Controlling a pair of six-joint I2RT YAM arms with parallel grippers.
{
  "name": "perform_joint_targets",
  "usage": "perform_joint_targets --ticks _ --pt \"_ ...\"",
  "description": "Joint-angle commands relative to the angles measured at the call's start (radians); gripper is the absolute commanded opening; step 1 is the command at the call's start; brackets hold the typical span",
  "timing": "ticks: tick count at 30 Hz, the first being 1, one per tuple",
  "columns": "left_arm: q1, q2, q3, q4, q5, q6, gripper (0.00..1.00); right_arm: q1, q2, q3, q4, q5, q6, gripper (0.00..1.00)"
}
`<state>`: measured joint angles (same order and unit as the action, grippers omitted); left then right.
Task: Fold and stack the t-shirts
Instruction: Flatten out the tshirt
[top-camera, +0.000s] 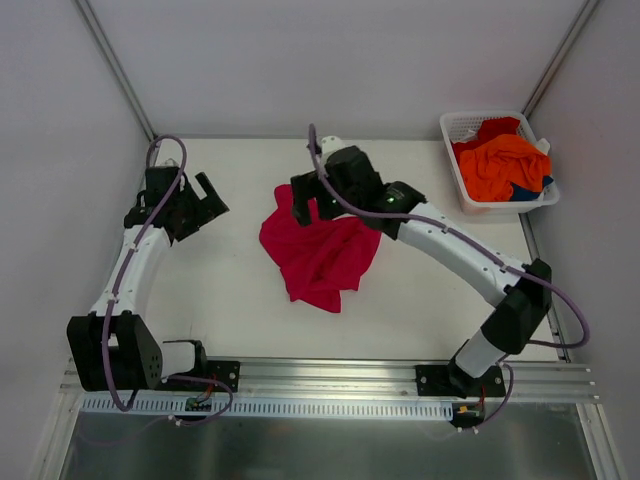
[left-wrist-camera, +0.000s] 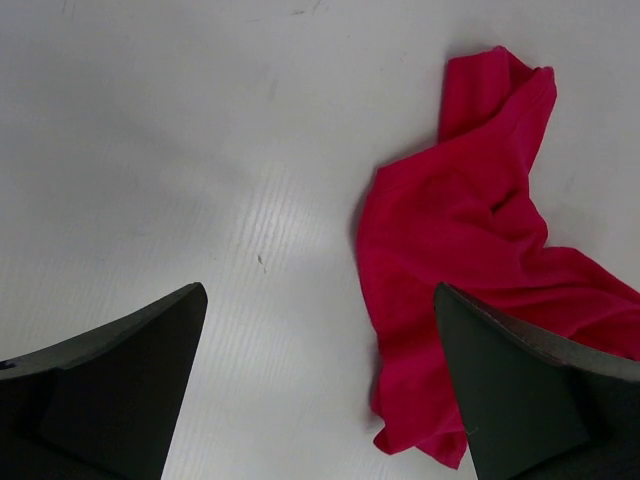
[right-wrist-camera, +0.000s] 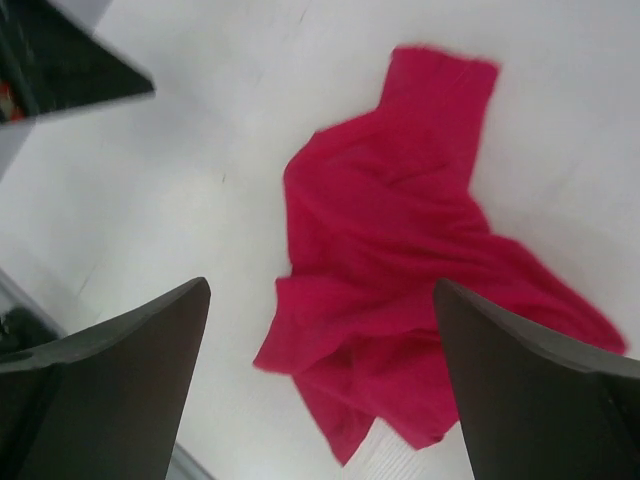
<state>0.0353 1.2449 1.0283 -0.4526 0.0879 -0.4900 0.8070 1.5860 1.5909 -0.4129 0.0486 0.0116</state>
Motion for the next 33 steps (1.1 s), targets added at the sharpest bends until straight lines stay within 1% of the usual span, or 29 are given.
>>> perform_joint_targets --ticks 1,2,4,6,9,11,14,18,22,23,25,33 --pt "0.047 0.002 0.018 0.008 0.044 -0.074 0.99 0.109 0.095 -0.013 -0.131 0.03 0.047 0.99" --pt "0.069 0.002 0.013 0.008 0.046 -0.076 0.99 0.129 0.112 -0.012 -0.138 0.007 0.045 0.99" --pt "0.086 -0.002 -0.005 0.009 0.035 -0.068 0.99 0.176 0.158 -0.017 -0.144 0.008 0.021 1.0" --pt "0.12 -0.013 -0.017 0.008 0.033 -0.058 0.99 0.21 0.193 -0.009 -0.164 0.019 0.007 0.95" --pt "0.165 -0.027 -0.048 0.009 0.024 -0.052 0.99 0.248 0.258 0.021 -0.197 0.049 -0.002 0.91" --pt "0.187 -0.03 -0.063 0.008 0.029 -0.045 0.99 0.274 0.308 0.049 -0.214 0.085 -0.044 0.9" --pt "0.227 -0.033 -0.082 0.009 0.035 -0.047 0.99 0.3 0.373 0.084 -0.213 0.119 -0.041 0.86" --pt "0.258 -0.045 -0.102 0.008 0.035 -0.041 0.99 0.302 0.453 0.133 -0.218 0.174 -0.018 0.79" --pt "0.275 -0.056 -0.108 0.008 0.038 -0.035 0.99 0.302 0.514 0.15 -0.196 0.175 -0.013 0.76" --pt "0.276 -0.056 -0.109 0.008 0.042 -0.035 0.99 0.302 0.538 0.159 -0.196 0.174 0.014 0.75" --pt "0.273 -0.058 -0.111 0.008 0.044 -0.035 0.99 0.302 0.563 0.17 -0.196 0.19 0.037 0.71" --pt "0.279 -0.05 -0.119 0.009 0.041 -0.033 0.99 0.304 0.661 0.27 -0.207 0.355 0.025 0.7"
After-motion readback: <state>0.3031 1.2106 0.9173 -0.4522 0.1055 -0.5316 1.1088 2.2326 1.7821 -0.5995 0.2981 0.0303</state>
